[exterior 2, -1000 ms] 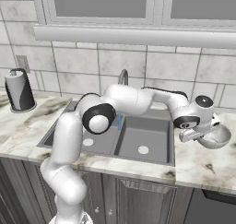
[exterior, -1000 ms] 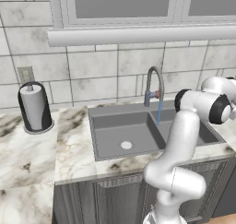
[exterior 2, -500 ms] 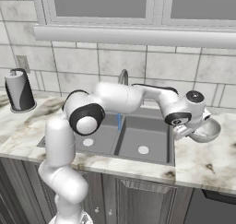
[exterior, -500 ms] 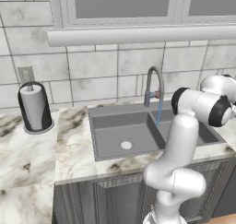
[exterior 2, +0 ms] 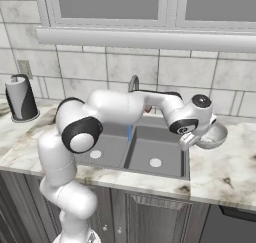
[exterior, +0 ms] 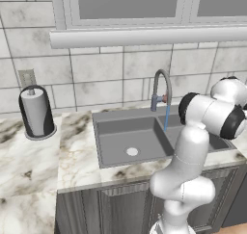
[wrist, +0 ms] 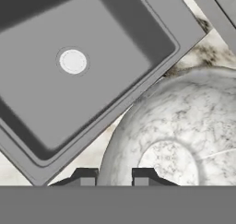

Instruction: Rinse each bowl for a few seconds and place them down in the sink or on the counter.

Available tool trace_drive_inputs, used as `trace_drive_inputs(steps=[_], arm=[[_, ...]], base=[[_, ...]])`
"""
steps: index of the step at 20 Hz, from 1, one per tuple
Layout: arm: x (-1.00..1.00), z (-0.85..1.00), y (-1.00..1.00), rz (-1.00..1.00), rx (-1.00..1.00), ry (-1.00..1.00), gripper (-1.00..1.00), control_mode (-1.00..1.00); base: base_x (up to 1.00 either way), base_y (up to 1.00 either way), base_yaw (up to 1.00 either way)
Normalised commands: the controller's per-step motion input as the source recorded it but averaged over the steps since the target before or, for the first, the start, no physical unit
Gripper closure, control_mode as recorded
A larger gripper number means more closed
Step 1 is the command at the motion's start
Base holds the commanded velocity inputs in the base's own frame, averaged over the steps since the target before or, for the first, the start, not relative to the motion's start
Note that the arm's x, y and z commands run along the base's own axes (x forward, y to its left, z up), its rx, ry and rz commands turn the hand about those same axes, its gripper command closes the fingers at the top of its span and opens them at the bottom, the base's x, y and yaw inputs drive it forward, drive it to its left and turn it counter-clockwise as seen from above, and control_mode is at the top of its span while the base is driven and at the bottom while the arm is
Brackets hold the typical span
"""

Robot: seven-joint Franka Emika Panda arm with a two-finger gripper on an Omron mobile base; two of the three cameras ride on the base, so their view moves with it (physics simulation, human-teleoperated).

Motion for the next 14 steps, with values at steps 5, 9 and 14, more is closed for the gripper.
trace_drive_inputs(steps=[5,9,14], arm=[[-0.06,0.08,0.38,0.15,-0.04,0.00,1.00,-1.00],[-0.05,0.01,0.43,0.13,-0.04,0.00,1.00,-1.00],[0.00,0.00,0.42,0.13,-0.02,0.00,1.00,-1.00]], base=[[0.00,0.00,0.00],[0.00,0.00,0.00],[0.00,0.00,0.00]])
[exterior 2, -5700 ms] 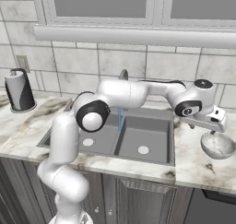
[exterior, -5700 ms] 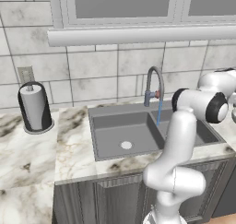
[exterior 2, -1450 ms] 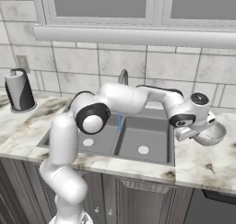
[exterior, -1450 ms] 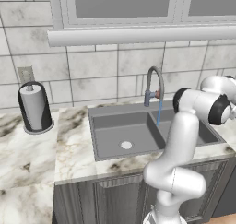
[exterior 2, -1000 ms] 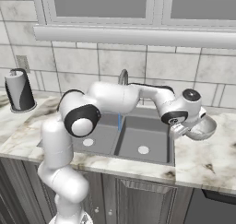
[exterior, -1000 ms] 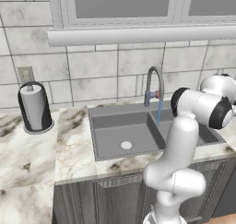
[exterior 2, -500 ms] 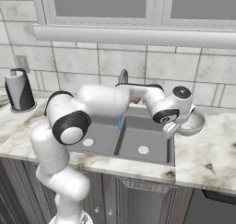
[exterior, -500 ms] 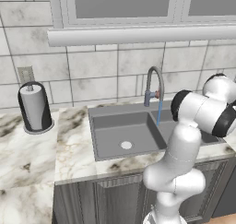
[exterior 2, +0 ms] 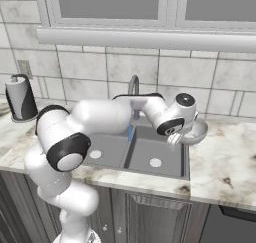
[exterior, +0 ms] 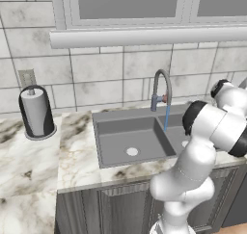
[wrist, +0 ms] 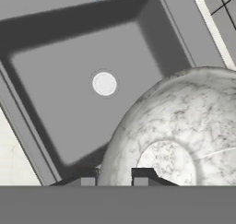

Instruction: Rinse each bowl for a few seconds and place them down in the sink or on the counter.

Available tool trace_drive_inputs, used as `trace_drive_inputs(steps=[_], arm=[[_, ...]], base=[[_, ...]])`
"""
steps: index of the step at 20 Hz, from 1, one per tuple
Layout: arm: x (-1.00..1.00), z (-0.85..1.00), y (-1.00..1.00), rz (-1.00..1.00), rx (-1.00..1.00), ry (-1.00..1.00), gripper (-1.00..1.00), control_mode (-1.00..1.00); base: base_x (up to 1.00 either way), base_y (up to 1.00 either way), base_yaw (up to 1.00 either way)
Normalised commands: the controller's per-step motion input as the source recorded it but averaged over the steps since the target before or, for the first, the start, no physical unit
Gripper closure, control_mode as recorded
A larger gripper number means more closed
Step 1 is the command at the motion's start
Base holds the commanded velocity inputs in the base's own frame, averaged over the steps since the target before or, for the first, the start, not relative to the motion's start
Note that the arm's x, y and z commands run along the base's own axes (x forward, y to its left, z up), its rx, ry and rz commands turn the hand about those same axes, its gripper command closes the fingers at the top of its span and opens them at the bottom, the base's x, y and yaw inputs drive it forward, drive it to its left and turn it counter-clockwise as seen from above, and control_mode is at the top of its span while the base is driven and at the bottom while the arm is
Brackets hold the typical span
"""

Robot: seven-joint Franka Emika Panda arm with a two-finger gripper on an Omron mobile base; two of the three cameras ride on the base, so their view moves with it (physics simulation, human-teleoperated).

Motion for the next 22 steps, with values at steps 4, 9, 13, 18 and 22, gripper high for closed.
trace_drive_inputs(steps=[4,9,13,18,22], arm=[[0.00,0.00,0.42,0.13,-0.01,0.01,1.00,-1.00],[0.00,0.00,0.41,0.13,0.00,0.02,1.00,-1.00],[0.01,0.00,0.41,0.12,0.00,0.03,1.00,-1.00],[0.05,0.00,0.40,0.11,0.00,0.03,1.00,-1.00],[0.10,0.00,0.38,0.11,0.00,0.03,1.00,-1.00]], base=[[0.00,0.00,0.00],[0.00,0.00,0.00],[0.00,0.00,0.00],[0.00,0.00,0.00],[0.00,0.00,0.00]])
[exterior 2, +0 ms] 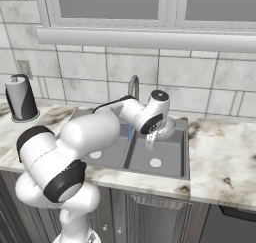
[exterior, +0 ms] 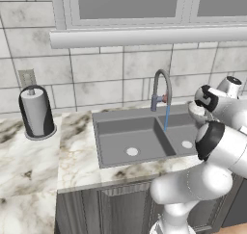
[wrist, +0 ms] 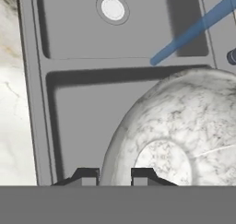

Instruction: Rinse each bowl for a few seconds and place them down in the sink or on the counter.

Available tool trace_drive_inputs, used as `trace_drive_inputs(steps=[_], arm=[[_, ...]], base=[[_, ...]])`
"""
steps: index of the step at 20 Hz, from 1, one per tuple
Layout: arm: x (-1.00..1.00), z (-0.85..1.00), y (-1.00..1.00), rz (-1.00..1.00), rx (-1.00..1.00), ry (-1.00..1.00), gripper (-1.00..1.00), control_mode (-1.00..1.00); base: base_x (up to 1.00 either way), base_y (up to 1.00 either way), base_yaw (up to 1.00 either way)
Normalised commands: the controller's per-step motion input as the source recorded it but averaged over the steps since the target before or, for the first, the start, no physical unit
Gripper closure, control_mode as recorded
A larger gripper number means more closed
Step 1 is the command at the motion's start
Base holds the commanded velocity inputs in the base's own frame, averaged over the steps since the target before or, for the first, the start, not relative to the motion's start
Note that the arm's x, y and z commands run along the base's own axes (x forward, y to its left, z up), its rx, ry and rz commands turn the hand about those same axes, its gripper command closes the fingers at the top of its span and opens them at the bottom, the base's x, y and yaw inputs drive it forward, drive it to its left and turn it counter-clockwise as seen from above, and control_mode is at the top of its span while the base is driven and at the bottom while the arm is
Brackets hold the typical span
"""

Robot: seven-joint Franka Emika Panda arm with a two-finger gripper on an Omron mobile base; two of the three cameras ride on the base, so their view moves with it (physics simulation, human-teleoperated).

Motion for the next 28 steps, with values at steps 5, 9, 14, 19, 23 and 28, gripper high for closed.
trace_drive_inputs(steps=[5,9,14,19,23,28], arm=[[0.09,0.00,0.37,0.12,0.00,0.04,1.00,-1.00],[0.01,0.00,0.35,0.13,0.01,0.03,1.00,-1.00],[-0.09,0.00,0.31,0.14,0.00,0.01,1.00,-1.00],[-0.06,-0.03,0.24,0.14,0.03,0.00,1.00,-1.00],[0.04,-0.05,0.20,0.15,0.05,0.00,1.00,-1.00],[0.17,-0.11,0.13,0.14,0.05,0.00,1.00,-1.00]], base=[[0.00,0.00,0.00],[0.00,0.00,0.00],[0.00,0.00,0.00],[0.00,0.00,0.00],[0.00,0.00,0.00],[0.00,0.00,0.00]])
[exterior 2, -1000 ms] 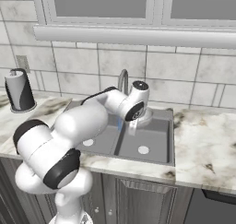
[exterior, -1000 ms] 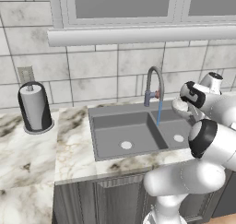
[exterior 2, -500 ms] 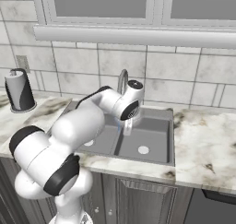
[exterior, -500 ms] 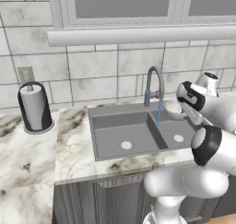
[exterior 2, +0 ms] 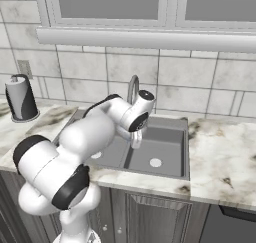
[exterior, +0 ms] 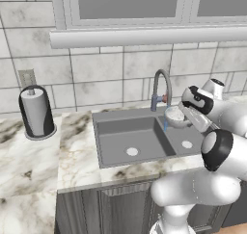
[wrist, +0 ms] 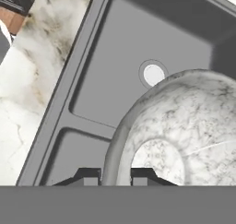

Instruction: Rinse each bowl for a few seconds and place them down in the sink or on the counter.

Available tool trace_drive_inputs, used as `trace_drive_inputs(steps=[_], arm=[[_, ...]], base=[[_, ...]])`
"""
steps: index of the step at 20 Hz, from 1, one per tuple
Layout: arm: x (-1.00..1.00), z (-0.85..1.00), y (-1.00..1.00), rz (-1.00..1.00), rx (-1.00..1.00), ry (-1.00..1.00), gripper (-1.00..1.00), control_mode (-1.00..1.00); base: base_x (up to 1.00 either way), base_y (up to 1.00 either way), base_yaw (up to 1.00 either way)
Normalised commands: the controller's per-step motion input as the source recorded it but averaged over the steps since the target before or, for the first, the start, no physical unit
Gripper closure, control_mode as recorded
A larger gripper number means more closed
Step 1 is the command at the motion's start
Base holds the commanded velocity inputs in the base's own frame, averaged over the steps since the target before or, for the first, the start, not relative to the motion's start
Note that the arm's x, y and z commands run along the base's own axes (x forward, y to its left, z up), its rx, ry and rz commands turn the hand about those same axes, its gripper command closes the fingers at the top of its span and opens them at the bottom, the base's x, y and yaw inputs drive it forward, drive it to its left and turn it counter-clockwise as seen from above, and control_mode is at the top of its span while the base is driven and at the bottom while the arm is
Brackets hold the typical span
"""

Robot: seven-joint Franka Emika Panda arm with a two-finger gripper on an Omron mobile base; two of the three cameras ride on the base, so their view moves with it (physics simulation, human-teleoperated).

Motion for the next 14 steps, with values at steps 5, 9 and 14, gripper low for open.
trace_drive_inputs(steps=[5,9,14], arm=[[0.23,-0.16,-0.02,0.14,0.05,0.00,1.00,-1.00],[0.17,-0.12,-0.10,0.13,0.04,-0.01,1.00,-1.00],[0.21,-0.08,-0.02,0.12,0.04,-0.03,1.00,-1.00]], base=[[0.00,0.00,0.00],[0.00,0.00,0.00],[0.00,0.00,0.00]])
